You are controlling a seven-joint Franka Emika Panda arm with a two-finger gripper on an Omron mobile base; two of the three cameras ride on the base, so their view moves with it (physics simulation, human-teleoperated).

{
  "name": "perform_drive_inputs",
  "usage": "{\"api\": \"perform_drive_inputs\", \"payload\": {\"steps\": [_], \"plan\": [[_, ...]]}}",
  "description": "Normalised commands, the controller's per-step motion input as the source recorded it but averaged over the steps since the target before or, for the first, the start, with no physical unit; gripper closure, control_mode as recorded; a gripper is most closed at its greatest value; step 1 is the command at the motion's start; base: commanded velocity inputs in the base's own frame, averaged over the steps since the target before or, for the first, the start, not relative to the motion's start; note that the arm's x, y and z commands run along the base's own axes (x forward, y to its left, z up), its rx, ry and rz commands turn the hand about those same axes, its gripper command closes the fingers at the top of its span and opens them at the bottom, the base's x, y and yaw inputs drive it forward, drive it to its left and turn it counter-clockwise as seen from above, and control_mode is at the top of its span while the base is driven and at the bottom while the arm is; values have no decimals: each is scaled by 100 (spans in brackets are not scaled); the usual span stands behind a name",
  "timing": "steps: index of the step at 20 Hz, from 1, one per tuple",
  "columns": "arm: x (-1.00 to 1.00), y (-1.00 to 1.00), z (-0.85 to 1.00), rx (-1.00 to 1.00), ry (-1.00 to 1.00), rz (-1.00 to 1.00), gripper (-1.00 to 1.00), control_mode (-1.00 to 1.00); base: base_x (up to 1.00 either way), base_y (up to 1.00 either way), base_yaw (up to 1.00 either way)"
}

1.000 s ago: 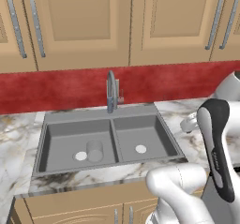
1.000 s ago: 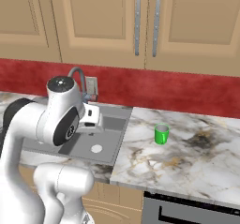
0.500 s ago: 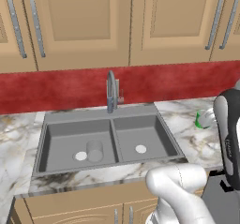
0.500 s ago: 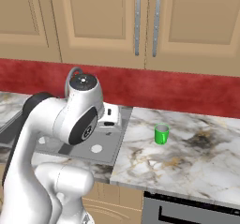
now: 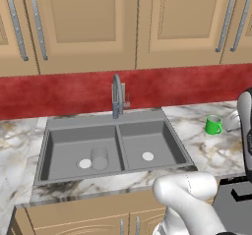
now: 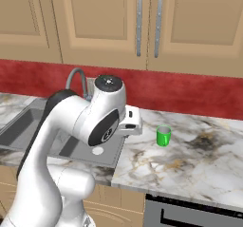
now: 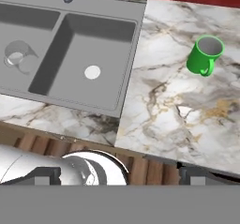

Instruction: Place the glass cup in the left basin and the mug in the right basin of the sink.

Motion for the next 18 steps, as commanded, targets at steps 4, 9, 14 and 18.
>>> {"api": "perform_drive_inputs", "payload": {"steps": [4, 9, 14, 18], "plan": [[33, -33, -11, 0, 8, 6, -100, -100, 0, 0, 0], [38, -28, -10, 0, 2, 9, -100, -100, 0, 0, 0], [39, -30, -14, 0, 6, 9, -100, -100, 0, 0, 0], [35, -29, -19, 0, 7, 9, -100, -100, 0, 0, 0]]}}
